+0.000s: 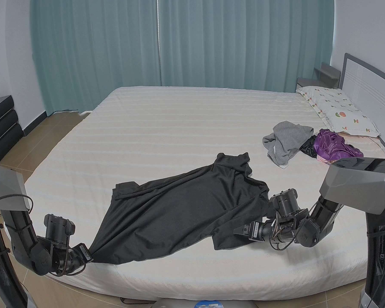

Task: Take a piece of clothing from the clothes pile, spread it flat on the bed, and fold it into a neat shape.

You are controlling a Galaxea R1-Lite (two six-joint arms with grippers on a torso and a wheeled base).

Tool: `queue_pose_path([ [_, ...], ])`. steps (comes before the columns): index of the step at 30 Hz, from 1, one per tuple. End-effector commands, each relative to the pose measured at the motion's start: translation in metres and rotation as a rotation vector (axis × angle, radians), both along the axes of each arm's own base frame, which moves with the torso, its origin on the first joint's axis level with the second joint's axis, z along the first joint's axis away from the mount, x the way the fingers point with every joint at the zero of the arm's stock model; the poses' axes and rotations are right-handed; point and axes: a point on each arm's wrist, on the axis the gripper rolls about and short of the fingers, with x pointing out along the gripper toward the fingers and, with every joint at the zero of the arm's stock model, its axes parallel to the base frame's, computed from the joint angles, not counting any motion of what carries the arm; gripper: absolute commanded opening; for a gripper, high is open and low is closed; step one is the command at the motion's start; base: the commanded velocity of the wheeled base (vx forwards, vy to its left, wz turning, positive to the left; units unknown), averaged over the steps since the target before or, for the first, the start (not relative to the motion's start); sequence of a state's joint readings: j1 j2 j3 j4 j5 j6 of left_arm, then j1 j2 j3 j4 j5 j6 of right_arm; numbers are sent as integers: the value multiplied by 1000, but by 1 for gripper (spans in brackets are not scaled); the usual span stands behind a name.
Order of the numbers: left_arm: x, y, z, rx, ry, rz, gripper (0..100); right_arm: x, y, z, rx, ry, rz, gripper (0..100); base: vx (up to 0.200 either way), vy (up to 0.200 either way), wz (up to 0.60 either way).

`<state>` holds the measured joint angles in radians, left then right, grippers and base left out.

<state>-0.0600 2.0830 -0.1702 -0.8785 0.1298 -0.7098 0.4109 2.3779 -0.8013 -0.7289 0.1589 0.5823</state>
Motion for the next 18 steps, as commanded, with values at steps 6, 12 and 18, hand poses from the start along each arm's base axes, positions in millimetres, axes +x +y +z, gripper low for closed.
queue_pose_path([
  [6, 0, 0, 0, 0, 1, 1, 0, 0, 1, -2, -15, 3, 8, 0, 0, 0, 0],
  [12, -2, -1, 0, -1, 4, -3, 0, 0, 0, 0, -14, 6, 4, 0, 0, 0, 0],
  [18, -2, -1, 0, 0, 6, -4, 0, -3, -6, 8, -2, 4, -16, 0, 0, 0, 0],
])
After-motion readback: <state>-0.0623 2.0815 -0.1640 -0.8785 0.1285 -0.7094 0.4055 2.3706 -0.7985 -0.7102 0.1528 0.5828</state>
